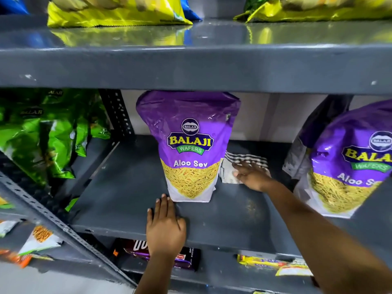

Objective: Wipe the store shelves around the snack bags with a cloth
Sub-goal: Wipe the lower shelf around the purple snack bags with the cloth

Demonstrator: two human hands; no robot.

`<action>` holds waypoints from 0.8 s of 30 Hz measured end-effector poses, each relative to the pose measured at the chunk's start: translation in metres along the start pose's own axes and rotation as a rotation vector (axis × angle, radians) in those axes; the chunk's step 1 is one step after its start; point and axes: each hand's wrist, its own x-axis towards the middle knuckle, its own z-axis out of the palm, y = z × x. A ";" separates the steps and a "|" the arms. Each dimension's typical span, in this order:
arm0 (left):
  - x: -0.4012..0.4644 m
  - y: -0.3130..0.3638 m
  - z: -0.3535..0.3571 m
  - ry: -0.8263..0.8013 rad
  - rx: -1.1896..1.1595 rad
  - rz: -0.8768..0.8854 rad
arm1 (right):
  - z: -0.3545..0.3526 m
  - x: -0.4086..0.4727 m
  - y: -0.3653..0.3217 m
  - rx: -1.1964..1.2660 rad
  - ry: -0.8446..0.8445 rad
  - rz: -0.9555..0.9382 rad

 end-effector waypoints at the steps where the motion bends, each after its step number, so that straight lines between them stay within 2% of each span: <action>1: -0.001 0.000 0.001 -0.001 0.003 0.003 | 0.005 -0.008 0.001 0.018 0.005 -0.011; 12: -0.001 -0.004 0.006 0.047 -0.027 0.057 | 0.052 -0.121 -0.005 0.116 0.071 -0.097; 17: -0.001 -0.006 0.008 0.056 0.016 0.070 | 0.029 -0.136 -0.012 0.258 0.015 -0.055; 20: -0.001 -0.007 0.009 0.053 0.015 0.067 | 0.030 -0.127 -0.034 0.365 0.160 -0.034; 24: 0.001 -0.006 0.010 0.054 -0.001 0.063 | 0.068 -0.129 -0.052 0.026 0.052 -0.002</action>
